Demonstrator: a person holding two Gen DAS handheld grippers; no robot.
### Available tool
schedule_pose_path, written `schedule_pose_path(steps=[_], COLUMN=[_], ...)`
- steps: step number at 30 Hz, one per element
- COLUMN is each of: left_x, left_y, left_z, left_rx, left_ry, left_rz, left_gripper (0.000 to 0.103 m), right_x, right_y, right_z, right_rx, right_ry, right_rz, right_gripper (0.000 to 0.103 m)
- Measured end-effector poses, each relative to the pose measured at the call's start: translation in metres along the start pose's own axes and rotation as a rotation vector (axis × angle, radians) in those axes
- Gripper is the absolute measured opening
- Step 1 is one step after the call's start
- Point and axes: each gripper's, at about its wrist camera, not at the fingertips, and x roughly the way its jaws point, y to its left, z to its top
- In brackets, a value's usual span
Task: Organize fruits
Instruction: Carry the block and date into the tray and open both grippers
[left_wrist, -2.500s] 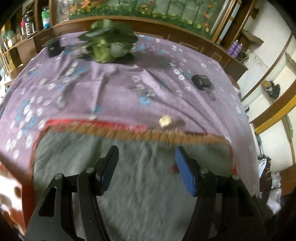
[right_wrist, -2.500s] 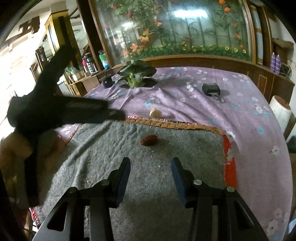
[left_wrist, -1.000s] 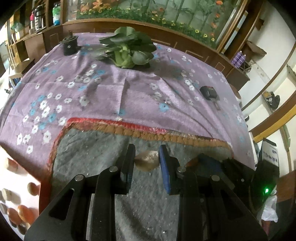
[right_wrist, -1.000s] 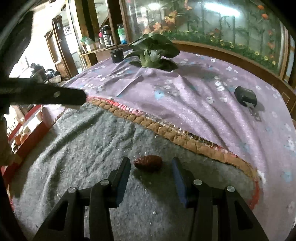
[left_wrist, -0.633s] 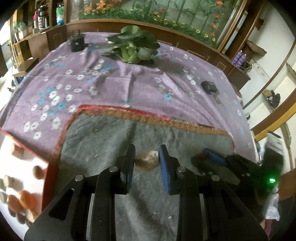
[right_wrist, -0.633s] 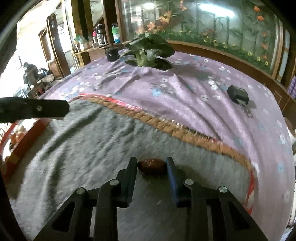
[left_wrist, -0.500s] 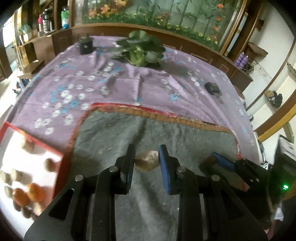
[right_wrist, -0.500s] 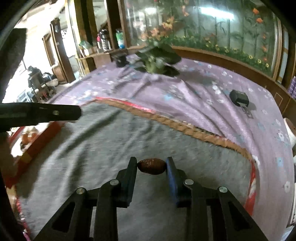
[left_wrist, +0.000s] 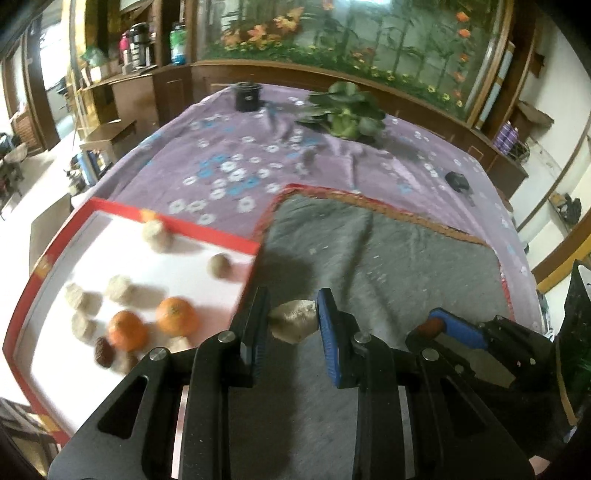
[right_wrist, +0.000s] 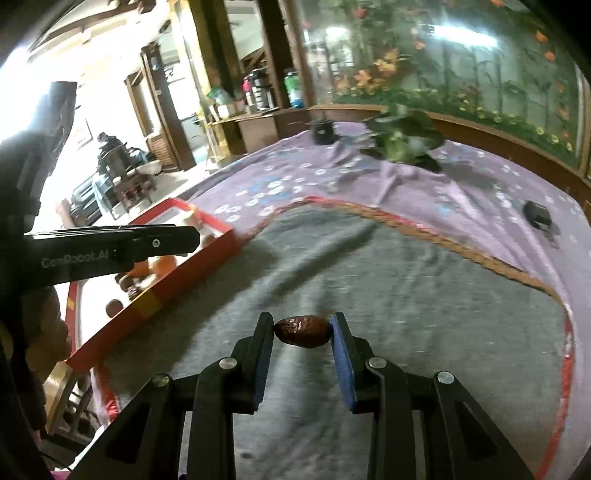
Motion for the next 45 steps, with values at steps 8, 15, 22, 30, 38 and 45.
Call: schedule_pose_path(steps=[8, 15, 22, 30, 38, 45], left_x=[-0.025, -0.042, -0.037, -0.026, -0.023, -0.018], left_y=[0.059, 0.118, 0.144, 0.147, 0.147, 0.146], left_z=[-0.018, -0.035, -0.058, -0.068, -0.07, -0.074], left_rx=[-0.079, -0.18, -0.227, -0.221, -0.215, -0.23], left_ry=[-0.023, -0.028, 0.015, 0.038, 0.021, 0.028], left_rz=[0.08, 0.165, 0.18, 0.188, 0.213, 0.236], left_gripper=[0.025, 0.026, 0.025, 0.026, 0.026, 0.026], right_x=[0.012, 0.026, 0.052, 0.086, 0.106, 0.105], right_y=[0.046, 0.09, 0.122, 0.152, 0.162, 0.165], right_z=[0.01, 0.022, 0.038, 0.047, 0.05, 0.045], right_rx=[-0.082, -0.146, -0.19, -0.264, -0.288, -0.298], right_ry=[0.004, 0.009, 0.03, 0.078, 0.078, 0.069], right_rz=[0.072, 0.153, 0.22, 0.242, 0.242, 0.249], right_gripper=[0.03, 0.03, 0.03, 0.03, 0.03, 0.042])
